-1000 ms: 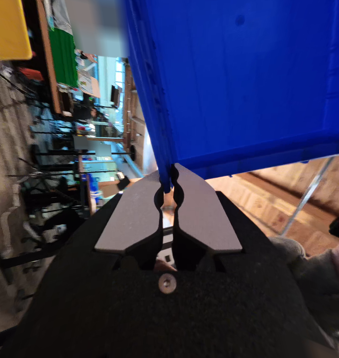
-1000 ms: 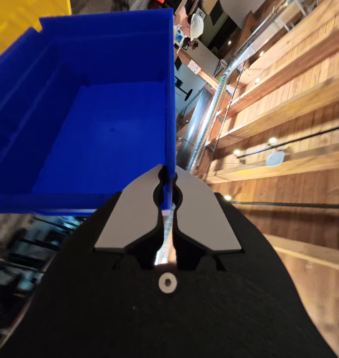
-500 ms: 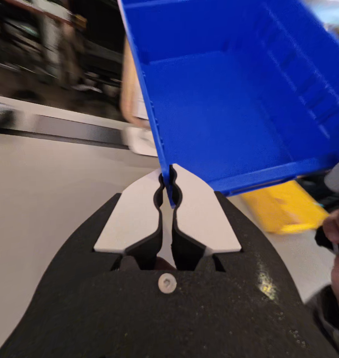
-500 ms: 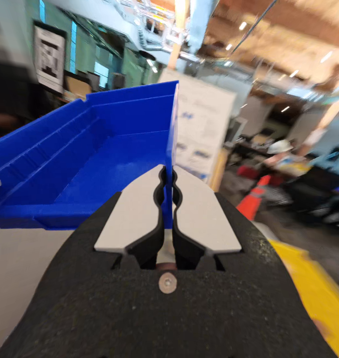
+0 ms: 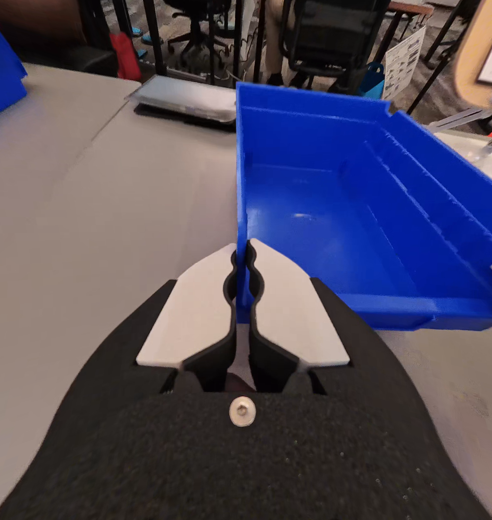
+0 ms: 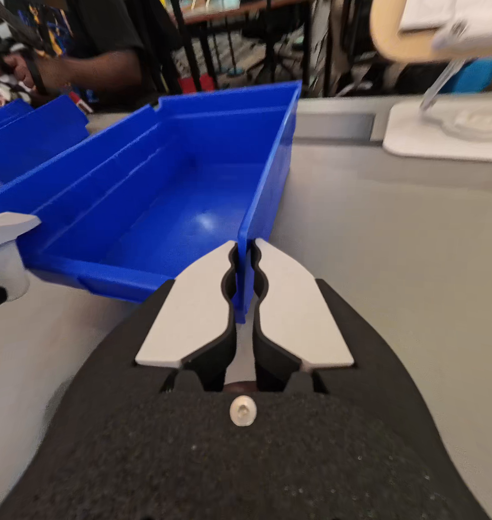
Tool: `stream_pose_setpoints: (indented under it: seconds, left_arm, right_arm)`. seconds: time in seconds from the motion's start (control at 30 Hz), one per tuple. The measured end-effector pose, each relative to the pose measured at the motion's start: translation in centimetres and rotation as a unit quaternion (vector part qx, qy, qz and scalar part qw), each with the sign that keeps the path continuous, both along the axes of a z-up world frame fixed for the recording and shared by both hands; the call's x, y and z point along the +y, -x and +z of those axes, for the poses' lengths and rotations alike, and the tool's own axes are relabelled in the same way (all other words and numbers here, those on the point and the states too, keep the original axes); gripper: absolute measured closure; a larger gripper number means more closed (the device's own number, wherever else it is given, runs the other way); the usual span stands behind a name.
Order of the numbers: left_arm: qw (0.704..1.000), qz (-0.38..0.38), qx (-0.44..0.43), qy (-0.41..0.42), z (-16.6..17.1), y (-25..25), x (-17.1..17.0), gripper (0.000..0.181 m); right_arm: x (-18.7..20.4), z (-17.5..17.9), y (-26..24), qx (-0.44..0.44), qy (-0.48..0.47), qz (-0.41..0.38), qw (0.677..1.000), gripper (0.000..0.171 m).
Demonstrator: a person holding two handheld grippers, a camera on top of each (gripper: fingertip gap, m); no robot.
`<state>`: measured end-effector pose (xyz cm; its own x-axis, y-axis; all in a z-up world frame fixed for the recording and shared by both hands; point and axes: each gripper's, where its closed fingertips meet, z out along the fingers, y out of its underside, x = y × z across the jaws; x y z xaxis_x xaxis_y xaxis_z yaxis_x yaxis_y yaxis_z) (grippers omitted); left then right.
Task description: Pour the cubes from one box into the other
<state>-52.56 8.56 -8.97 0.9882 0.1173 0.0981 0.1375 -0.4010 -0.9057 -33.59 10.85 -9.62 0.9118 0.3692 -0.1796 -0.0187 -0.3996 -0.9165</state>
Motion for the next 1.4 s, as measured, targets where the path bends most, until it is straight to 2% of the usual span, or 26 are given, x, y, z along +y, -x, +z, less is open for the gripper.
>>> stream_pose_setpoints:
  seconds: [0.13,0.37,0.47,0.5,0.57,0.63,0.7,0.77,0.83,0.9,0.93,1.0,1.07,1.1,1.13,1.2,1.33,1.4]
  left_arm:
    - [0.999,-0.008,-0.034,0.020,-2.3,0.8,-0.2,0.178]
    - [0.999,0.003,-0.020,0.049,-3.1,1.2,-1.6,0.176]
    - [0.998,0.003,-0.044,0.053,-3.1,0.9,-2.6,0.174]
    - [0.997,0.001,-0.053,0.057,-3.0,0.9,-3.0,0.167]
    - [0.996,0.050,-0.055,0.052,-1.5,2.3,-4.7,0.151]
    - [0.996,0.078,-0.032,0.003,2.3,2.6,-7.0,0.146]
    - [0.997,0.071,-0.023,-0.034,5.4,0.6,-9.5,0.144]
    - [0.996,0.011,-0.066,-0.062,6.6,-4.3,-11.5,0.144]
    - [0.990,-0.081,-0.104,-0.057,5.3,-10.5,-13.1,0.142]
    - [0.988,-0.123,-0.083,-0.050,2.9,-14.1,-14.4,0.139]
    - [0.987,-0.134,-0.071,-0.052,1.9,-15.3,-14.6,0.143]
    - [0.983,-0.164,-0.072,-0.036,0.4,-17.5,-14.4,0.145]
    - [0.981,-0.181,-0.069,-0.022,-0.5,-18.9,-13.9,0.145]
    - [0.981,-0.184,-0.065,-0.019,-0.7,-19.2,-13.7,0.145]
    - [0.979,-0.192,-0.062,-0.021,-0.7,-19.7,-13.6,0.146]
    - [0.973,-0.219,-0.064,-0.039,-0.4,-20.6,-13.7,0.147]
    - [0.959,-0.256,-0.103,-0.059,0.6,-21.7,-14.6,0.148]
    - [0.958,-0.262,-0.103,-0.064,0.8,-21.5,-14.7,0.149]
  right_arm:
    - [-1.6,-2.3,0.8,0.002,0.040,0.043,0.998,0.162]
    - [-3.4,-2.3,1.3,0.036,0.084,0.068,0.994,0.158]
    - [-4.7,-2.3,1.2,0.035,0.086,0.089,0.992,0.156]
    - [-5.4,-2.2,1.3,0.039,0.088,0.106,0.990,0.155]
    - [-7.2,-1.0,0.9,0.060,0.100,0.161,0.980,0.150]
    - [-8.8,1.5,-1.8,0.072,0.070,0.201,0.974,0.144]
    - [-10.3,3.1,-6.6,0.035,0.038,0.232,0.971,0.135]
    - [-10.9,3.2,-13.5,-0.027,0.003,0.219,0.975,0.135]
    - [-10.8,3.0,-21.6,-0.091,-0.039,0.180,0.979,0.130]
    - [-9.8,3.5,-29.6,-0.144,-0.063,0.122,0.980,0.131]
    - [-9.3,4.2,-32.1,-0.153,-0.066,0.119,0.979,0.131]
    - [-8.0,5.9,-34.1,-0.163,-0.049,0.165,0.972,0.129]
    - [-5.4,6.7,-33.9,-0.210,-0.016,0.217,0.953,0.128]
    - [-3.6,6.5,-33.5,-0.242,0.000,0.235,0.942,0.121]
    - [-1.9,6.1,-32.5,-0.268,0.021,0.260,0.927,0.114]
    - [2.0,5.0,-31.0,-0.317,0.050,0.292,0.901,0.112]
    - [9.7,0.1,-30.3,-0.419,0.163,0.326,0.832,0.105]
    - [12.5,-2.3,-29.8,-0.432,0.218,0.337,0.808,0.105]
